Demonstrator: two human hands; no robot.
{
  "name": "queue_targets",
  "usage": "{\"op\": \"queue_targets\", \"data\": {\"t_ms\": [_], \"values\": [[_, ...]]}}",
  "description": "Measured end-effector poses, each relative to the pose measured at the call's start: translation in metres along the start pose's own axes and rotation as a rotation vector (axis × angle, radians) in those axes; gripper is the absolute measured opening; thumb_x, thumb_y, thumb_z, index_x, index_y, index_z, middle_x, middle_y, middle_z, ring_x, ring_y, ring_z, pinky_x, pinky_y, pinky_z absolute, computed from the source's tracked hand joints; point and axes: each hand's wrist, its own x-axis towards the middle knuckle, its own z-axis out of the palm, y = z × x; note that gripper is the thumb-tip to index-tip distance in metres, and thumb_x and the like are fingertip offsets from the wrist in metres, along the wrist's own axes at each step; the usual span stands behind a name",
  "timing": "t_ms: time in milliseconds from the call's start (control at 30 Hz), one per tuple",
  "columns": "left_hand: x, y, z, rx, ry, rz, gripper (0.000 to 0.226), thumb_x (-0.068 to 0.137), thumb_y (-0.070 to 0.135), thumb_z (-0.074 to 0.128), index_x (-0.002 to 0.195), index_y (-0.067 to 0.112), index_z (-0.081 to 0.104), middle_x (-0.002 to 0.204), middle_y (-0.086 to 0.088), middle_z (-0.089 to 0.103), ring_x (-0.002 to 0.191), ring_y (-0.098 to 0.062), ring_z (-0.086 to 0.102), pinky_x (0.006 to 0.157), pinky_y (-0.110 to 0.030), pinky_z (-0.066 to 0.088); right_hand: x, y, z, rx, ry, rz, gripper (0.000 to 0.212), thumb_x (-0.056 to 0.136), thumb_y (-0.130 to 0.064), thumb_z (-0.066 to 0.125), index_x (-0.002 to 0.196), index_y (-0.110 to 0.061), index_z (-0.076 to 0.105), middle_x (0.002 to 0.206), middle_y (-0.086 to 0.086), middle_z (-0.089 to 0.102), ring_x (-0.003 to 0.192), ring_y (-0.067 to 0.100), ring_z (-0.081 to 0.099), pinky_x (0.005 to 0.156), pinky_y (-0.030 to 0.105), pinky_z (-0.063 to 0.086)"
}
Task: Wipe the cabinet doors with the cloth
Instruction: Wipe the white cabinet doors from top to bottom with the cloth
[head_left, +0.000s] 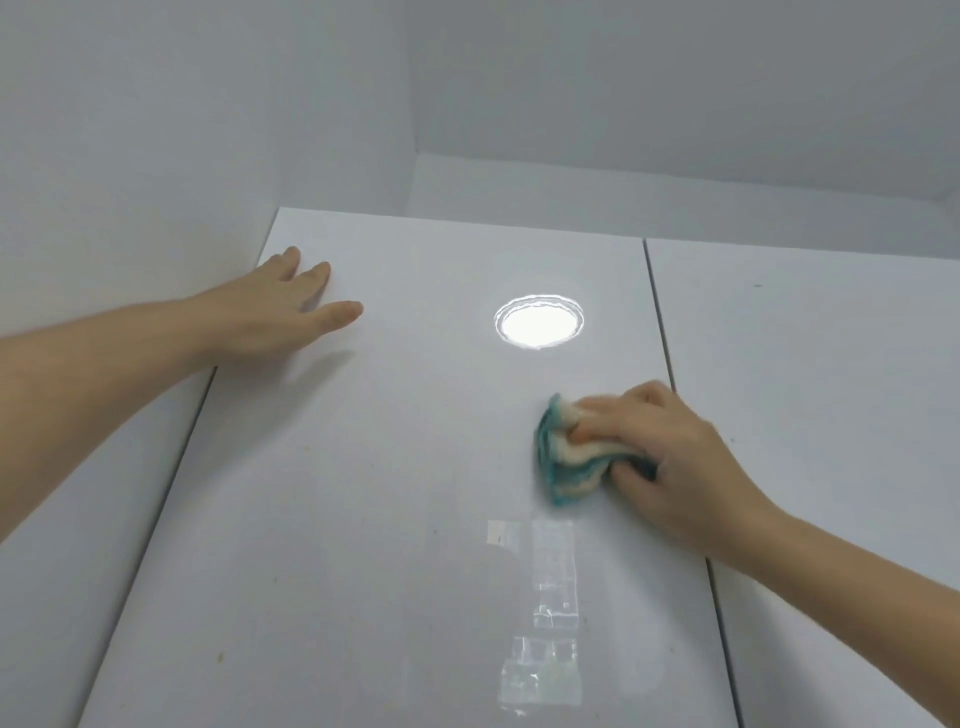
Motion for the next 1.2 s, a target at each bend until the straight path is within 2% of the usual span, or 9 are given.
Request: {"op": "queue_targets", "data": {"t_ms": [133, 267, 467, 700, 800, 867, 933, 1067, 1200], "values": [[0.0, 0.001, 0.001, 0.008, 0.008, 0.014, 0.117, 0.061, 0.097, 0.011, 0.155, 0.028, 0.004, 0.163, 0.007, -0.006, 0.151, -0.014, -0.003, 0.122, -0.042, 0.008, 0.003, 0.003, -0.001, -0.042, -0.094, -0.08, 0.032, 0.075, -0.014, 0.05, 0.1, -0.027, 0.067, 0.115, -0.017, 0.066, 0.087, 0.019, 0.052, 0.067, 0.033, 0.052], [-0.001, 0.001, 0.001, -0.009, 0.019, 0.019, 0.123, 0.054, 0.096, 0.011, 0.156, 0.027, 0.004, 0.163, 0.007, -0.005, 0.151, -0.012, -0.005, 0.122, -0.042, 0.007, 0.043, 0.016, 0.002, -0.145, 0.013, 0.006, 0.031, 0.073, -0.008, 0.053, 0.097, -0.019, 0.07, 0.108, -0.009, 0.069, 0.09, 0.024, 0.055, 0.071, 0.042, 0.053], [-0.003, 0.001, -0.002, 0.008, 0.009, -0.002, 0.125, 0.052, 0.102, 0.008, 0.152, 0.028, 0.012, 0.159, 0.004, 0.008, 0.15, -0.017, 0.006, 0.12, -0.046, 0.015, 0.017, 0.001, 0.003, -0.121, -0.133, -0.126, 0.028, 0.075, -0.02, 0.058, 0.102, -0.018, 0.068, 0.113, -0.006, 0.064, 0.093, 0.021, 0.056, 0.072, 0.03, 0.051], [-0.013, 0.012, -0.011, 0.112, 0.034, -0.01, 0.08, 0.09, 0.07, 0.028, 0.156, 0.029, 0.007, 0.164, 0.003, -0.005, 0.151, -0.015, 0.004, 0.12, -0.037, 0.01, 0.051, -0.01, 0.026, -0.119, -0.025, -0.059, 0.032, 0.079, -0.022, 0.055, 0.107, -0.017, 0.07, 0.11, -0.002, 0.066, 0.09, 0.026, 0.057, 0.073, 0.039, 0.053], [-0.012, 0.014, -0.017, 0.255, 0.048, 0.012, 0.07, 0.096, 0.06, 0.03, 0.156, 0.027, 0.015, 0.162, -0.002, 0.015, 0.147, -0.023, 0.021, 0.117, -0.037, 0.021, 0.042, -0.029, 0.034, -0.11, -0.169, -0.222, 0.034, 0.078, -0.024, 0.052, 0.108, -0.021, 0.069, 0.111, -0.007, 0.066, 0.087, 0.022, 0.059, 0.065, 0.029, 0.051], [-0.01, 0.013, -0.023, 0.366, 0.06, 0.06, 0.057, 0.101, 0.051, 0.028, 0.15, 0.023, 0.03, 0.142, -0.005, 0.041, 0.13, -0.028, 0.042, 0.107, -0.04, 0.035, 0.056, -0.026, 0.035, -0.106, -0.105, -0.149, 0.034, 0.077, -0.026, 0.051, 0.106, -0.024, 0.069, 0.106, -0.009, 0.067, 0.086, 0.021, 0.06, 0.063, 0.032, 0.053], [-0.007, 0.013, -0.032, 0.467, 0.067, 0.1, 0.049, 0.102, 0.046, 0.029, 0.142, 0.021, 0.04, 0.125, -0.005, 0.049, 0.119, -0.028, 0.048, 0.1, -0.042, 0.04, 0.073, -0.024, 0.043, -0.095, -0.02, -0.047, 0.032, 0.077, -0.024, 0.055, 0.105, -0.024, 0.069, 0.104, -0.009, 0.067, 0.088, 0.023, 0.06, 0.065, 0.036, 0.053], [-0.002, 0.014, -0.043, 0.653, -0.033, 0.072, 0.059, 0.103, 0.044, 0.032, 0.155, 0.028, 0.01, 0.162, 0.001, 0.012, 0.139, -0.026, 0.036, 0.108, -0.045, 0.036, 0.078, -0.041, 0.063, -0.098, -0.084, -0.184, 0.036, 0.075, -0.016, 0.058, 0.108, -0.02, 0.069, 0.107, -0.004, 0.067, 0.087, 0.025, 0.058, 0.069, 0.036, 0.052], [-0.001, 0.019, -0.05, 0.823, -0.083, 0.056, 0.073, 0.101, 0.047, 0.04, 0.155, 0.029, -0.006, 0.164, 0.006, -0.001, 0.143, -0.026, 0.031, 0.11, -0.044, 0.034, 0.092, -0.039, 0.069, -0.091, -0.052, -0.185, 0.038, 0.076, -0.017, 0.054, 0.11, -0.022, 0.07, 0.106, -0.004, 0.068, 0.084, 0.026, 0.06, 0.069, 0.04, 0.053]]}}
